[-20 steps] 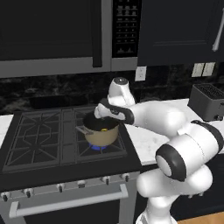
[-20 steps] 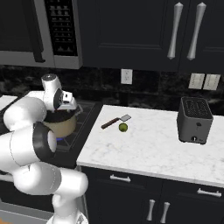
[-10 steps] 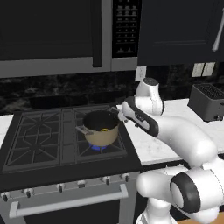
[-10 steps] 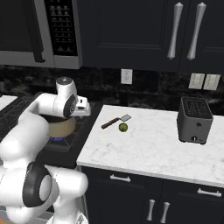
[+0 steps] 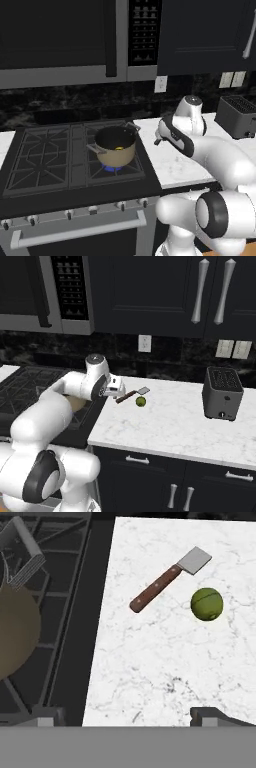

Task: Put the lemon and lime in the pot. Retrieve the spatula and lightly stir the vegetables in the pot.

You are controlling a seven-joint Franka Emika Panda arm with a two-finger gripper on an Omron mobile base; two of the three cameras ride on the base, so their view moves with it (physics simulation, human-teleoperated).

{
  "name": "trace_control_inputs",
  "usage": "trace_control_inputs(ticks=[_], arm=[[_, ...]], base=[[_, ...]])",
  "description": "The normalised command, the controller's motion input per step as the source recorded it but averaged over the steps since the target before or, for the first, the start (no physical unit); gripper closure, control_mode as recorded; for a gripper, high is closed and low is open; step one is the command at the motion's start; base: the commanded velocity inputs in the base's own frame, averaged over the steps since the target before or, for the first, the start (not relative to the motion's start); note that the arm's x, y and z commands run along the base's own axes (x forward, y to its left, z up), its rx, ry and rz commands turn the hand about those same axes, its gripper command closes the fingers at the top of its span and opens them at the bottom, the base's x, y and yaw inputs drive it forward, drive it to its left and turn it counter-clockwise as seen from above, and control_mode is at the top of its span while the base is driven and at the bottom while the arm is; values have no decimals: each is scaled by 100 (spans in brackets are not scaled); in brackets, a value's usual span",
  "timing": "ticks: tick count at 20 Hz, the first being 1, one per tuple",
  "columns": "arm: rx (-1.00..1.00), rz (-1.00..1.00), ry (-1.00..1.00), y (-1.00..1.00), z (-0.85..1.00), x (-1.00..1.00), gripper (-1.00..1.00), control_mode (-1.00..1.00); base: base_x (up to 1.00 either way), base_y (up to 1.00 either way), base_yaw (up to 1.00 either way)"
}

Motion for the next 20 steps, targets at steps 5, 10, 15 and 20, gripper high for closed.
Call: trace_control_inputs(ticks=[5,10,15,20], arm=[[0,-53,1,-93,-10,59,-100,-100],[2,-34,9,-81,-54,51,-100,-100],[4,-4,6,-30,-58,33,-100,-100],[0,0,1,-9,-29,50,-100,-100]], base=[[0,0,0],[0,0,0],[0,0,0],[0,0,0]])
